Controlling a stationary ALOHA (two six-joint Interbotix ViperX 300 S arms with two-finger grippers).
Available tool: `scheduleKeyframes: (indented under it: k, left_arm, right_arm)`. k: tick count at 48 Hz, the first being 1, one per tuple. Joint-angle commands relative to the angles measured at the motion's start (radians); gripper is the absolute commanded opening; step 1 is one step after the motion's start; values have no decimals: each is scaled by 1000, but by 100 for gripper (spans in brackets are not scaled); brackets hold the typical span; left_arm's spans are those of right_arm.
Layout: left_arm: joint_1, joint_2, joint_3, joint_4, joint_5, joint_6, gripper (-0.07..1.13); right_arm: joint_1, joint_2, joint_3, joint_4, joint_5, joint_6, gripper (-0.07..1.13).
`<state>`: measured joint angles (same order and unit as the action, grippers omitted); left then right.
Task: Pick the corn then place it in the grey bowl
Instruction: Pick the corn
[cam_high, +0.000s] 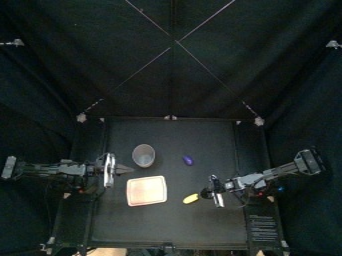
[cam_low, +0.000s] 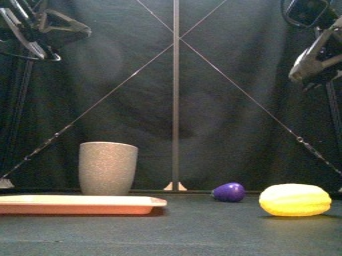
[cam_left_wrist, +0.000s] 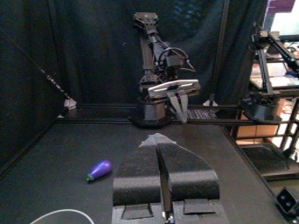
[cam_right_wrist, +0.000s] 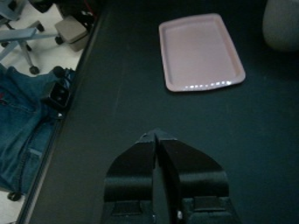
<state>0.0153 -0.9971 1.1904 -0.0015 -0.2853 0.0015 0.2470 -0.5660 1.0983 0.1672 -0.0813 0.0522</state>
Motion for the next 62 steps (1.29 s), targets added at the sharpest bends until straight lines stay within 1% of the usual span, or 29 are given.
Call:
scheduleKeyframes:
  k: [1, 8, 9, 11, 14, 17, 38, 51, 56, 62]
  left_arm:
    - [2, 2, -17, 0, -3, 0, -3]
    - [2, 3, -17, 2, -3, 0, -3]
    - [2, 2, -17, 0, -5, 0, -3]
    - [2, 2, -17, 0, -3, 0, -3]
    - [2, 2, -15, 0, -5, 0, -3]
    - [2, 2, -12, 0, -5, 0, -3]
    - [3, 2, -9, 2, -5, 0, -3]
    - [5, 2, 2, 0, -5, 0, -3]
    - [5, 2, 2, -2, -3, 0, -3]
    - [5, 2, 2, 0, -5, 0, -3]
  right_arm:
    - [0, 43, -17, 29, -6, -2, 56]
    - [-2, 114, -23, 54, -35, -2, 83]
    - [-2, 127, -25, 61, -41, -2, 88]
    - [-2, 144, -26, 75, -46, -2, 94]
    - [-2, 175, -31, 97, -52, -2, 102]
    - [-2, 209, -37, 107, -57, -5, 106]
    - [5, 446, -110, 107, -55, -5, 105]
    - [0, 479, -123, 106, -57, -6, 101]
    - [0, 483, -124, 106, -57, -6, 92]
    - [-3, 495, -127, 110, -57, -5, 75]
